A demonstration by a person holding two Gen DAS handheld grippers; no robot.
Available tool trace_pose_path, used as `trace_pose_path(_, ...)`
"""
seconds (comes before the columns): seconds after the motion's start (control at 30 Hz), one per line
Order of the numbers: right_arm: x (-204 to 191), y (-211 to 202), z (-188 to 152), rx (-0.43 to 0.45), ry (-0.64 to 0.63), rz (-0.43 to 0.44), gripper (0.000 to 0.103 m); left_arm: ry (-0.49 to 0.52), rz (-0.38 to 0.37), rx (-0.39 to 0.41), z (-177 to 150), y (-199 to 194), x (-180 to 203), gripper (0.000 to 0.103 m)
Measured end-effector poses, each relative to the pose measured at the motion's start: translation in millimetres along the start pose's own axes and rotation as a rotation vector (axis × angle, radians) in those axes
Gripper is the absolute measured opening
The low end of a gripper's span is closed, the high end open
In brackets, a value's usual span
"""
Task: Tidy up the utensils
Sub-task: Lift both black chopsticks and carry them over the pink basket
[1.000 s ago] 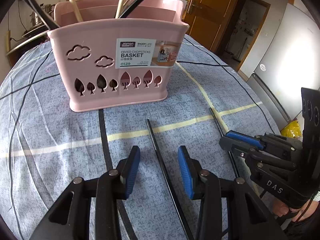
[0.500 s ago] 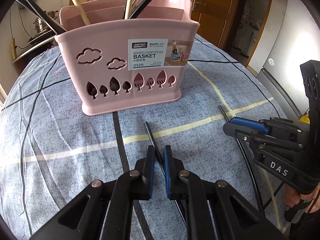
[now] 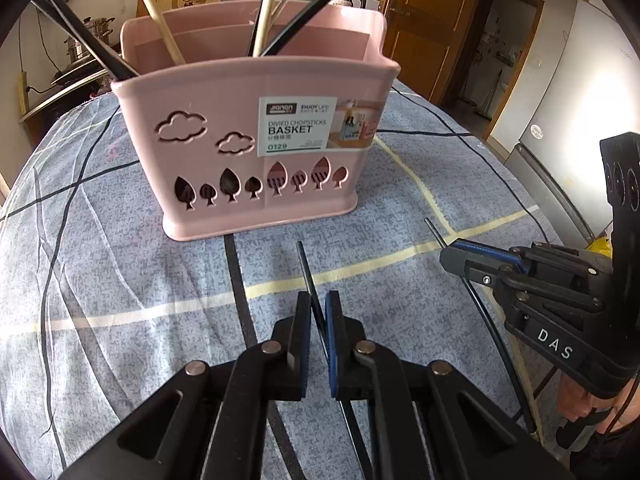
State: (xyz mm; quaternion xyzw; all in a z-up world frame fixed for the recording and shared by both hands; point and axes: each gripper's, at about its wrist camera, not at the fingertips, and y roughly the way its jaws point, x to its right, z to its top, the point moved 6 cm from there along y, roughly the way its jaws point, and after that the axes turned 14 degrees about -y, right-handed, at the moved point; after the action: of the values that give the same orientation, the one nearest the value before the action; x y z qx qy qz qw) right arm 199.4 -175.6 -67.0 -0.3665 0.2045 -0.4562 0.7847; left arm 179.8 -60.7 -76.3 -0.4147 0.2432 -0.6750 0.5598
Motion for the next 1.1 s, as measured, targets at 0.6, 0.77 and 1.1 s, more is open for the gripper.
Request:
trace_pose_path(0.6,-11.0,-108.1,59.7,0.291,-0.044,-0.007,0.005,0.055,-0.107,0.244,46.8,-126.7,16.7,0.005)
trace_pose_path(0.77,-16.3,-132.5,71.5,0.35,-0.068,-0.016,0.004,0.084,-0.126,0.307,56.3,-156.6,20.4,0.005)
trace_pose_path(1.1,-21.2,-150.6,82.8,0.4,-0.093,-0.026,0.004,0.092,-0.143,0.354,65.6,-177.9,15.8,0.005)
